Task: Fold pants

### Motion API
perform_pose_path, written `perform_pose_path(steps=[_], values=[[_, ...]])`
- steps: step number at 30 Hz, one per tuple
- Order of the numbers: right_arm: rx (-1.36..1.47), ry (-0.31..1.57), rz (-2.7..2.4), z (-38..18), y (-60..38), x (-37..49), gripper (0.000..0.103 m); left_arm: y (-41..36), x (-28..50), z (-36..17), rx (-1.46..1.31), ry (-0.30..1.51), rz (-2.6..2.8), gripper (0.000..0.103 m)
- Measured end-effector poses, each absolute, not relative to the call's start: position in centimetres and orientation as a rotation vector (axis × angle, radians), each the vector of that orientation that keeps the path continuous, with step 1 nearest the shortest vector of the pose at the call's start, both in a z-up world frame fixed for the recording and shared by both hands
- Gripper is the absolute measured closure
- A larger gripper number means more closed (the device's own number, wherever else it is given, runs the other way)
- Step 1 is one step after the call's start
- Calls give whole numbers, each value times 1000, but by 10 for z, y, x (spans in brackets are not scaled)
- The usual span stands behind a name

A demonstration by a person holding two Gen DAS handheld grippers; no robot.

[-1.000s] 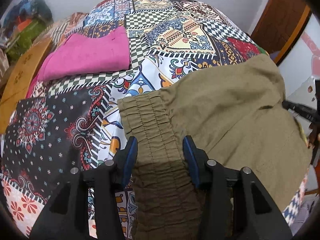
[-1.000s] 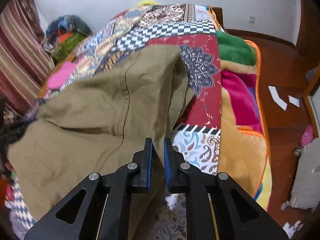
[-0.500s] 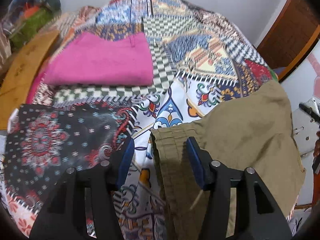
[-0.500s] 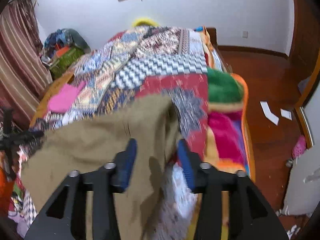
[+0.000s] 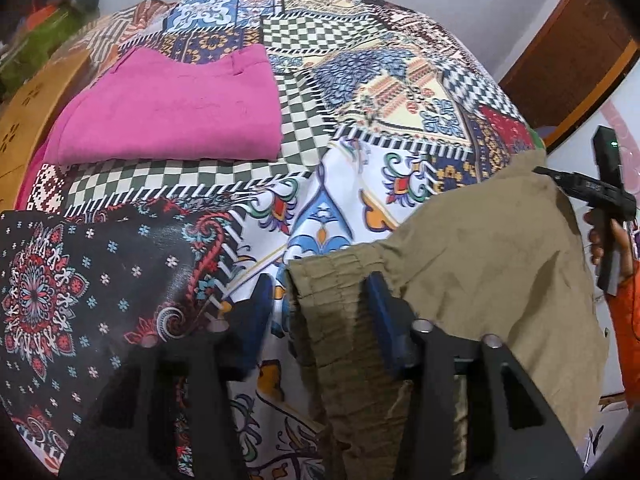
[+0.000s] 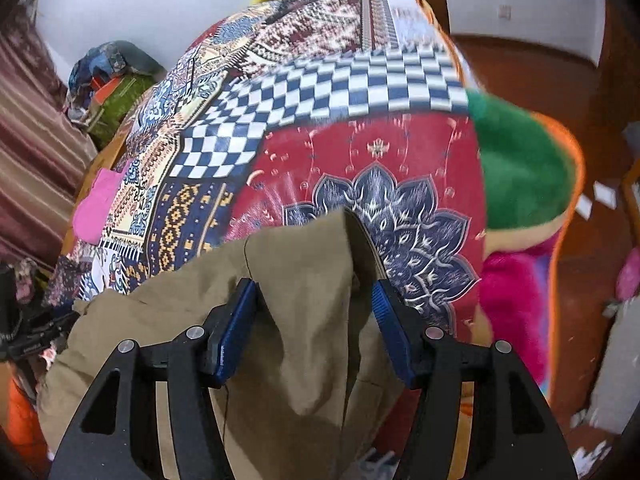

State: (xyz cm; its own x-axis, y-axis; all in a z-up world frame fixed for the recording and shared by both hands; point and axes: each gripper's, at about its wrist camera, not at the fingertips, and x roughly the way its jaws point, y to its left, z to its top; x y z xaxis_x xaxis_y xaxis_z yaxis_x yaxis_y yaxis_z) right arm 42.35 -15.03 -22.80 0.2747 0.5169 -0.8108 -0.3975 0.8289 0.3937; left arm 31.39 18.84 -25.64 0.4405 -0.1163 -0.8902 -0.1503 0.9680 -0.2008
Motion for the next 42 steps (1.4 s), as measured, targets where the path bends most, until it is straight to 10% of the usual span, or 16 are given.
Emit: perform_pose_path(steps=[7,15,26,42], values=[[-10,1024,647,-210,-138,402,87,174,312,-243,-209,1057,38,83],[-60,940,615,-192,-117,406,90,179,316,-216,-160,972,96,93],[-191,901,525,-158,-115,391,48,204,316,-196,-163,976,176,81],[-227,1025,934,-167,17,310,47,125,269,-222,-151,1083,-33,75]])
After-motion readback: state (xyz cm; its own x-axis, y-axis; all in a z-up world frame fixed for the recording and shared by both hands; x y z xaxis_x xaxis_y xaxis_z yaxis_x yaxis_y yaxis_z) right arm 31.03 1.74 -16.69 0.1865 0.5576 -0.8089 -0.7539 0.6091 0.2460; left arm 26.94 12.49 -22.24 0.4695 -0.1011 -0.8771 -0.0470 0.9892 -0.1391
